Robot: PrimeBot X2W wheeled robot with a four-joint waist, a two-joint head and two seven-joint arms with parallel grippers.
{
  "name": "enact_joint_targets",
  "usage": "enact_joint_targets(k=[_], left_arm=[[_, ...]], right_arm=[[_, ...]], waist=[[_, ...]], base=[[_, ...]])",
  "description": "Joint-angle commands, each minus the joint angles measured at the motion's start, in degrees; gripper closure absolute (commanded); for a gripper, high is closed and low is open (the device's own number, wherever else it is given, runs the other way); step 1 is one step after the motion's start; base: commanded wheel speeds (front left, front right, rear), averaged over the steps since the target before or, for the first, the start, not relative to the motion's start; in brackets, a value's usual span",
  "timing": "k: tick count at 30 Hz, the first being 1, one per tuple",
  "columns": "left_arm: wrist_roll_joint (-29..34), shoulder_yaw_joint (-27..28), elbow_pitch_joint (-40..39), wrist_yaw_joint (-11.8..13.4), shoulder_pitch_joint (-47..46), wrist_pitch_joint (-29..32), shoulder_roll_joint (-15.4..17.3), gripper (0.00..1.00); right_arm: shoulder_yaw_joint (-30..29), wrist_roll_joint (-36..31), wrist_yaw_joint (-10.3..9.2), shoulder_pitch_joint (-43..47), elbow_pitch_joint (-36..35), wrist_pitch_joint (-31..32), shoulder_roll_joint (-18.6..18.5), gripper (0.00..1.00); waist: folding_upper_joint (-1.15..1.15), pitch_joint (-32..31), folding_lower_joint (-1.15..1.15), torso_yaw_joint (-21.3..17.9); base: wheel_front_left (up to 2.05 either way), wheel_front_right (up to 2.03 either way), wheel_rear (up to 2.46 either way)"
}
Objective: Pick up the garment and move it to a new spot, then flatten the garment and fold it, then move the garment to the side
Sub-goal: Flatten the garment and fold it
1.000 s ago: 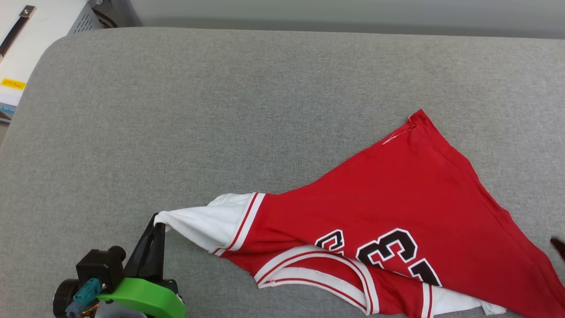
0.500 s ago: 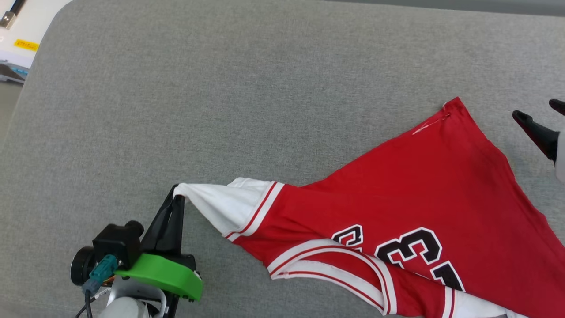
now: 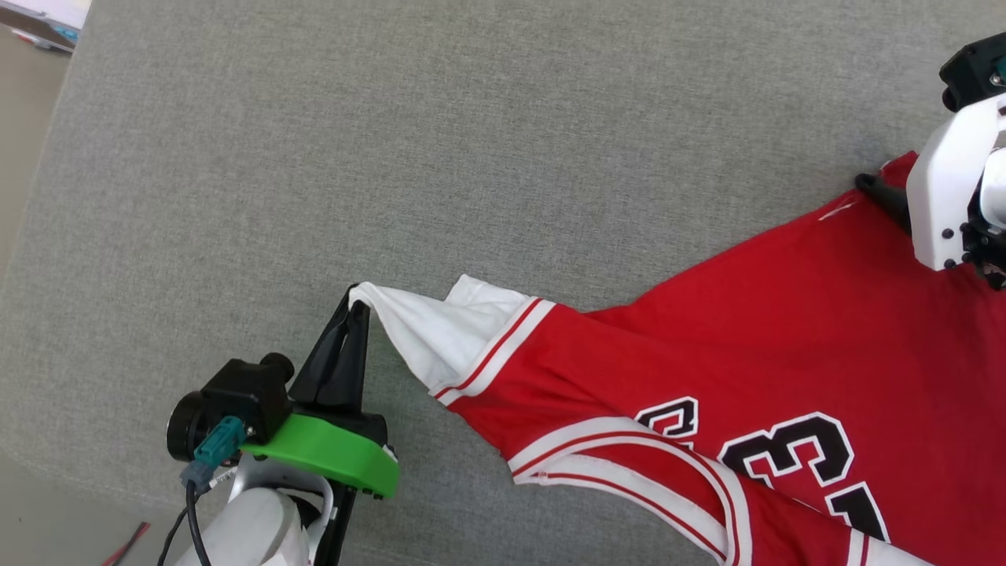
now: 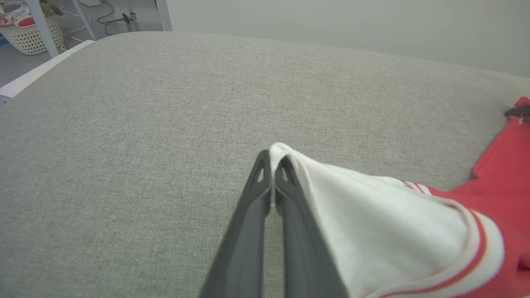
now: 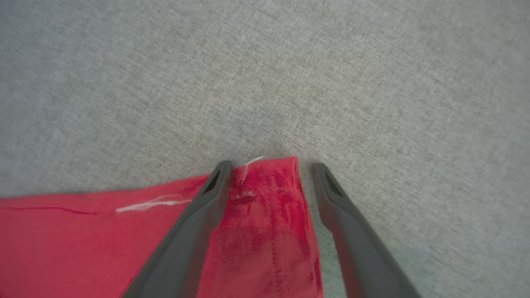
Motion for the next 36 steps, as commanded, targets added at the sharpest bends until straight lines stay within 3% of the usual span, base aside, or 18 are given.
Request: enact_joint_targets(k=[1, 5, 6, 7, 14, 23, 36], left_arm=[[0.76, 0.17, 0.45, -0.56, -1.10, -0.25, -0.50, 1.00], [0.93, 0.49, 1.45, -1.08, -1.18, -0.32, -1.15, 1.00], [0.97, 0.61, 1.65, -1.18, -1.15, -0.33, -1.22, 1.00], [1.01, 0.75, 1.90, -1.30, -1.10, -0.34, -1.26, 1.00], [2.00, 1.51, 2.63, -1.82, -0.62, -0.38, -0.55, 1.00], [4.71, 2.93, -1.38, -1.44, -4.22, 1.78, 4.21, 1.00], [6.02, 6.46, -8.85, -2.81, -15.86, 7.53, 9.73, 1.00]], right_arm=[[2.24, -0.19, -0.04, 0.10, 2.30, 0.22, 0.15, 0.00], [5.99, 2.40, -0.04, 1.68, 5.97, 0.89, -0.03, 0.00], [6.54, 2.81, -0.04, 1.74, 6.21, 0.49, -0.22, 0.68], [7.22, 3.25, -0.04, 1.71, 6.42, -0.19, -0.47, 1.00], [8.21, 5.88, -0.04, -0.54, 5.86, -8.79, -1.05, 1.00], [5.56, 7.54, -0.04, -0.68, 0.48, -20.60, -2.76, 1.00], [-2.96, 6.88, -0.04, 2.62, -10.61, -26.55, -3.00, 1.00]], waist=[[0.00, 1.41, 0.00, 1.37], [0.00, 1.15, 0.00, 1.44], [0.00, 0.99, 0.00, 1.34], [0.00, 0.68, 0.00, 1.16], [0.00, -2.87, 0.00, -0.86], [0.00, -9.72, 0.00, -3.66], [0.00, -13.45, 0.00, -7.99]], base=[[0.00, 0.00, 0.00], [0.00, 0.00, 0.00], [0.00, 0.00, 0.00], [0.00, 0.00, 0.00], [0.00, 0.00, 0.00], [0.00, 0.00, 0.00], [0.00, 0.00, 0.00]])
